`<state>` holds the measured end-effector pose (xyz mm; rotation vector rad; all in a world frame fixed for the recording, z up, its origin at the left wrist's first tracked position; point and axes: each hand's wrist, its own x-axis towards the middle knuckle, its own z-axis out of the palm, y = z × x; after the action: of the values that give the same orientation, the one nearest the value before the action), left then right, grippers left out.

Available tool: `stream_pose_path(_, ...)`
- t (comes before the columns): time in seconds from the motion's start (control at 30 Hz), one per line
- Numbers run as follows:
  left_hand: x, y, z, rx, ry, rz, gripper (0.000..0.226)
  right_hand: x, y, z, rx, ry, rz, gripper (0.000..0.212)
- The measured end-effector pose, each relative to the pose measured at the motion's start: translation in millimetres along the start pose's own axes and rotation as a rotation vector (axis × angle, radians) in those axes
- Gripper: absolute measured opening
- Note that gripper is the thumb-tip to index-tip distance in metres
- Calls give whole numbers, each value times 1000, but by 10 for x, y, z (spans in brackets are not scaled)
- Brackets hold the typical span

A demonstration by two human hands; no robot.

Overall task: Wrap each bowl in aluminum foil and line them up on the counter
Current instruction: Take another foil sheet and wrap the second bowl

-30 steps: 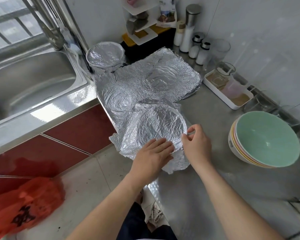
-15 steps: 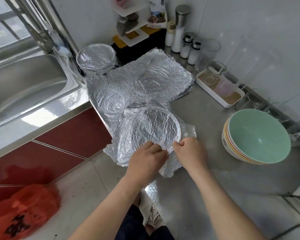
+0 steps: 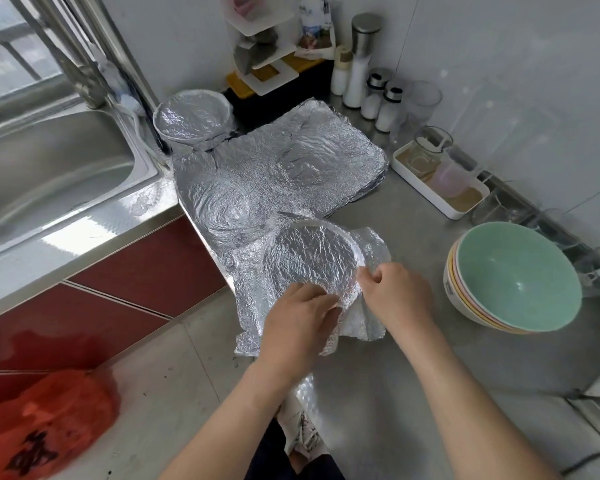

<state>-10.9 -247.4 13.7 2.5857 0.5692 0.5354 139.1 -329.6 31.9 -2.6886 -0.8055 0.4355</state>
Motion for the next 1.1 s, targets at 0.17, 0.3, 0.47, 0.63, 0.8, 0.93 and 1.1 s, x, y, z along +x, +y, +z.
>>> stream_pose_path(0.17,-79,-150,25,24,-88,78,27,-132,-63,103,-58,-77,-6,41)
stream_pose_path(0.3,-82,-221,98,78,-69,142,21,-121,-62,132,-8,-81,27,43)
stream_pose_path(0.47,-83,-162,211,176,-45,204,12,-75,-70,143,6,-69,31,41)
stream_pose_path(0.63,27,85,292,218,-43,143,13,37,6,88,10,-19,40,38)
stream_pose_path(0.8,85,157,205,79,-45,47,16,37,108,33,14,39,42,45)
stream_pose_path(0.93,30,-1,47,-7,-37,22,28,-92,91,31,-32,-17,4,52)
stream_pose_path(1.1,-47,-113,72,56,-116,77,29,-122,31,91,-47,-91,36,49)
